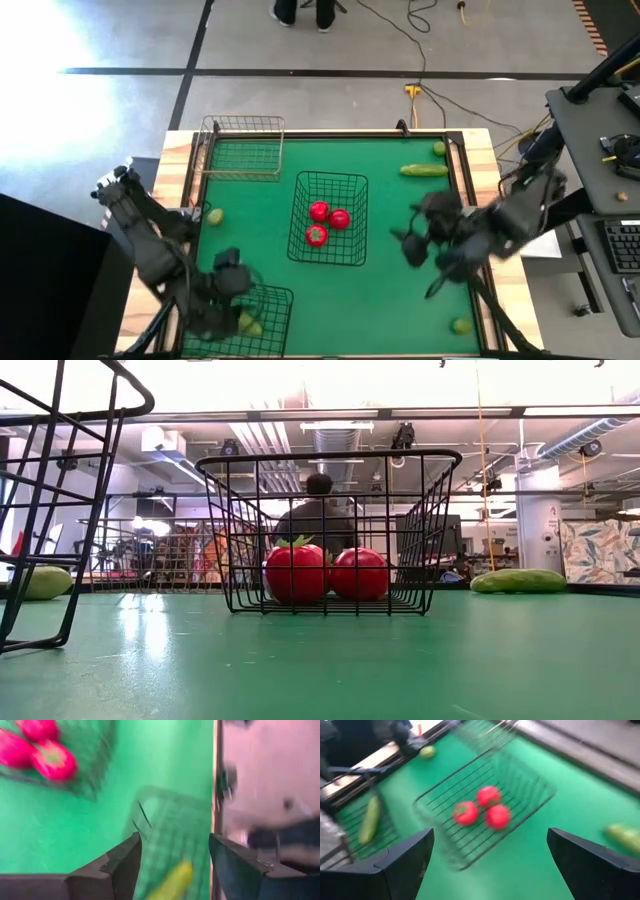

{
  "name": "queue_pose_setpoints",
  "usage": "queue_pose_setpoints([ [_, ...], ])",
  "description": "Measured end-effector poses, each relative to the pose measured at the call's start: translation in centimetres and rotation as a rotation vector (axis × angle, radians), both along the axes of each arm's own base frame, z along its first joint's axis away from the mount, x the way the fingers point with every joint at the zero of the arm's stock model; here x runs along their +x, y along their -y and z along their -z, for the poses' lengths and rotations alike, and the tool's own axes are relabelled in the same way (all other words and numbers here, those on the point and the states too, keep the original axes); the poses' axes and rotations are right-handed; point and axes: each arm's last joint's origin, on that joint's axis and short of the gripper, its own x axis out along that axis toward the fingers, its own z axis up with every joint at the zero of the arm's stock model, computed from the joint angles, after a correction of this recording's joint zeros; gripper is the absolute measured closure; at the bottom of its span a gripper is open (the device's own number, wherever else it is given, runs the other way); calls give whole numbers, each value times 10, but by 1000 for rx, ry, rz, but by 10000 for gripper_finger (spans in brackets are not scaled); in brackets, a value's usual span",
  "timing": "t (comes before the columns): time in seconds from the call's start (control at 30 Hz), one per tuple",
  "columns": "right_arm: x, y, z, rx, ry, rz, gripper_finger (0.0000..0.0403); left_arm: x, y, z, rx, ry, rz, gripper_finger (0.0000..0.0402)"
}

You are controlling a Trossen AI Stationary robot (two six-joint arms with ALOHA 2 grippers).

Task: Sort produce into baskets
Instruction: Put the cucumber into the bottom black wire basket

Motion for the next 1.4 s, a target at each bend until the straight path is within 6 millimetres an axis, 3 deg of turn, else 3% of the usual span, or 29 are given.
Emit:
queue_pose_setpoints([
  [0.13,-22,44,-3,-62,-14,39,22,18,-29,-19,9,129,-140,195],
  [0.27,-44,83,10,-82,-40,168,22,39,-60,-25,68,212,-269,196],
  [0.43,-75,123,40,-49,35,516,22,61,-101,-25,123,211,-395,196],
  [0.6,-94,145,85,-15,69,823,22,74,-145,-25,203,190,-491,197],
  [0.77,-91,159,135,27,38,1010,22,84,-188,-24,278,160,-549,197],
  [0.93,-73,181,177,152,154,1146,22,89,-230,-20,365,95,-582,196],
  [1.13,-63,222,225,396,285,1354,22,95,-264,-13,489,10,-413,196],
  [1.4,-61,260,250,646,268,1512,22,88,-289,-12,605,-81,-340,196],
])
